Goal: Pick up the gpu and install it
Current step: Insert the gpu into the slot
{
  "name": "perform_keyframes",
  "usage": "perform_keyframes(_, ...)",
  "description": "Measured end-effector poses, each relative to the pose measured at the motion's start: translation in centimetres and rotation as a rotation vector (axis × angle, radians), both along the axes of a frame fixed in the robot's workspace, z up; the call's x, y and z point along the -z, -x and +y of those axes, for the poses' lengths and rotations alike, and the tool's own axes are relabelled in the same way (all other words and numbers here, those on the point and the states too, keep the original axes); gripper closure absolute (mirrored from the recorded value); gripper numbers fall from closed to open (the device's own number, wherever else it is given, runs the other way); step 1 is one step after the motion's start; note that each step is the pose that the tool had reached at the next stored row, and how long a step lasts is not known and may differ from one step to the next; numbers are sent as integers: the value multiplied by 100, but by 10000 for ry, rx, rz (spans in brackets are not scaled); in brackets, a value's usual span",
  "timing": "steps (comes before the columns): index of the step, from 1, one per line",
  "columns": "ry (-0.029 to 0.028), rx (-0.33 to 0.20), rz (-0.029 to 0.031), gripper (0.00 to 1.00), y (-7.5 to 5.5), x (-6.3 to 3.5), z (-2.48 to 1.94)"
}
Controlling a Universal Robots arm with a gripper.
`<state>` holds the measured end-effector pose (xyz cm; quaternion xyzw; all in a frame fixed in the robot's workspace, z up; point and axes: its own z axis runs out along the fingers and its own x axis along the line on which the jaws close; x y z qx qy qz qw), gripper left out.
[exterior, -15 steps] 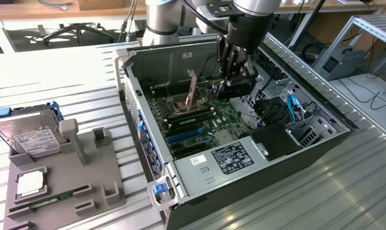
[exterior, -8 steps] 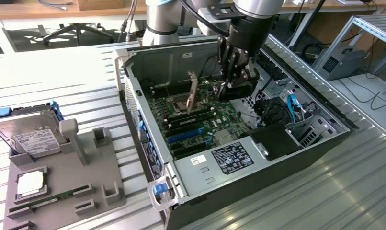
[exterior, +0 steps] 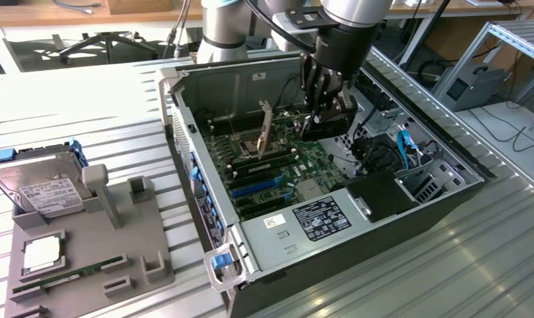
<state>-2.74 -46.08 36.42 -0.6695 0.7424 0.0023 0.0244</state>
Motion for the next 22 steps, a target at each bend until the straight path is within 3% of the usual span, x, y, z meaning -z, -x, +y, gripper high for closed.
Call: perform_keyframes(22, 0, 0, 0, 73, 277, 53, -3)
